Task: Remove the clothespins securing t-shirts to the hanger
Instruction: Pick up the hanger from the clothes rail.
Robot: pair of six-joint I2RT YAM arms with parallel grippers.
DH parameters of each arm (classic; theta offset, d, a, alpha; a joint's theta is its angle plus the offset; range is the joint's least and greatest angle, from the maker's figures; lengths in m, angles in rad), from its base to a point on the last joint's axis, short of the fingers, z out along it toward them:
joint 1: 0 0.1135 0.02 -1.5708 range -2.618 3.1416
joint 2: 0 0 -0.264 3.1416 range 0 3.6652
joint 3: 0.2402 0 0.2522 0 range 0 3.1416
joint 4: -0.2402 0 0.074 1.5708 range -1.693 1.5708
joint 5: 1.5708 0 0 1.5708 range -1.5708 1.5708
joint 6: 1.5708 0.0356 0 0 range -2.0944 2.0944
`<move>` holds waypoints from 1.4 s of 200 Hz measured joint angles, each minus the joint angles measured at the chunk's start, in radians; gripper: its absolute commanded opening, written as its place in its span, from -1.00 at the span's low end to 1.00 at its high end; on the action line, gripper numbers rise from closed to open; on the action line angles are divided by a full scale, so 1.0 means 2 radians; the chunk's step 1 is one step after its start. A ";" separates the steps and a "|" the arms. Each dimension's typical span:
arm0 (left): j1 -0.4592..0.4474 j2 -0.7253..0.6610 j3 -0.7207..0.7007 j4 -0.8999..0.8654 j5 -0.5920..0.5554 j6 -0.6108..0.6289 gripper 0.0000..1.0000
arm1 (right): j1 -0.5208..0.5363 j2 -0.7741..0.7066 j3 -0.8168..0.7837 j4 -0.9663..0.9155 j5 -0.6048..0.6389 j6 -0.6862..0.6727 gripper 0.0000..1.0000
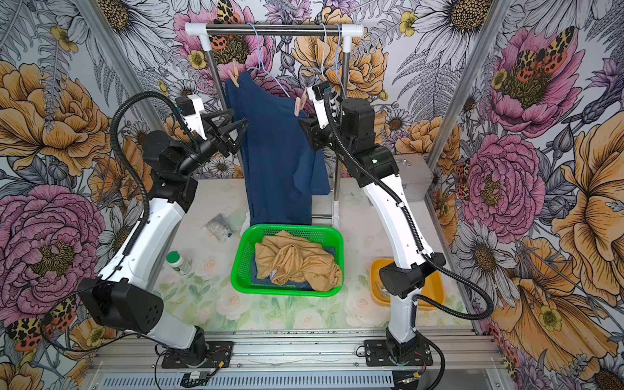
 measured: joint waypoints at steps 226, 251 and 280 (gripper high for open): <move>0.014 0.124 0.177 0.078 -0.001 -0.083 0.53 | 0.000 0.012 0.012 0.000 -0.008 0.015 -1.00; 0.018 0.124 0.177 0.079 -0.001 -0.082 0.53 | 0.000 0.013 0.018 -0.004 -0.008 0.015 -1.00; 0.021 0.123 0.173 0.081 -0.002 -0.082 0.53 | 0.001 0.016 0.034 -0.007 -0.008 0.017 -1.00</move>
